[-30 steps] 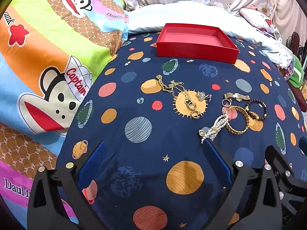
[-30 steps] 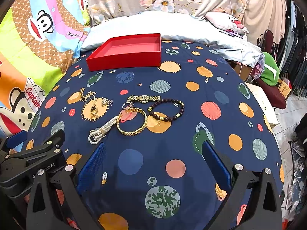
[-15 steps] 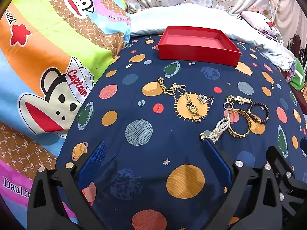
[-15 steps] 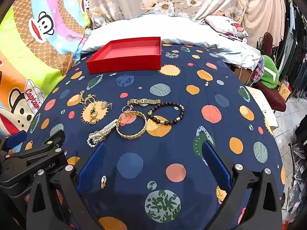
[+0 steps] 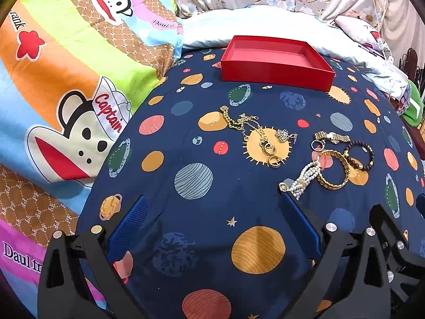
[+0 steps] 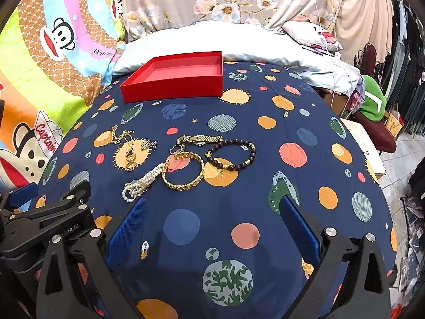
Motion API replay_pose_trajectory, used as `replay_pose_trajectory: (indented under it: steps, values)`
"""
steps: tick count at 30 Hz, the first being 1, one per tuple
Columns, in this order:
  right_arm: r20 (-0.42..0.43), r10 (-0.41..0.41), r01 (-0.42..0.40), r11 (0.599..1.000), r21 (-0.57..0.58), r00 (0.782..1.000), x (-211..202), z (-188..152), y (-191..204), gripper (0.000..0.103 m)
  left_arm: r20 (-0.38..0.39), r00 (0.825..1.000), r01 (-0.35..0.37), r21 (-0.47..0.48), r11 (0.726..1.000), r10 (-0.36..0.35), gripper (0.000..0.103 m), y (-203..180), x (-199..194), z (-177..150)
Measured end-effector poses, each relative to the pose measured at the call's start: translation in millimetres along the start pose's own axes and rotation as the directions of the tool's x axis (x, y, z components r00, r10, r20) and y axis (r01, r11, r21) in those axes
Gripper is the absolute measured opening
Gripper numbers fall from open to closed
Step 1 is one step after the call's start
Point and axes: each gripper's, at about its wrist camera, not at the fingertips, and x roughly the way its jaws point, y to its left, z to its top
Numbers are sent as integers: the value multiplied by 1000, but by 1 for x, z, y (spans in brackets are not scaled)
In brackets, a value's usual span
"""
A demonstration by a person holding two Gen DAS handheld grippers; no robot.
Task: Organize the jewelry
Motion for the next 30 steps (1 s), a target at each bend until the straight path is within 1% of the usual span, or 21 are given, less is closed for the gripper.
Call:
replay_pose_trajectory:
  steps: [17,18,30]
  values:
    - [-1,3,-3,1000,2,1000,0,-1,0,98,2,1000,0,0,1000,0,97,1,7,2]
    - [-2,2,-2,1000,2,1000,1,-1,0,98,4,1000,-3,0,1000,3,97,1,1,-2]
    - [-6,3,-3,1000,2,1000,1,-1,1,98,2,1000,-2,-2,1000,2,97,2,3,-4]
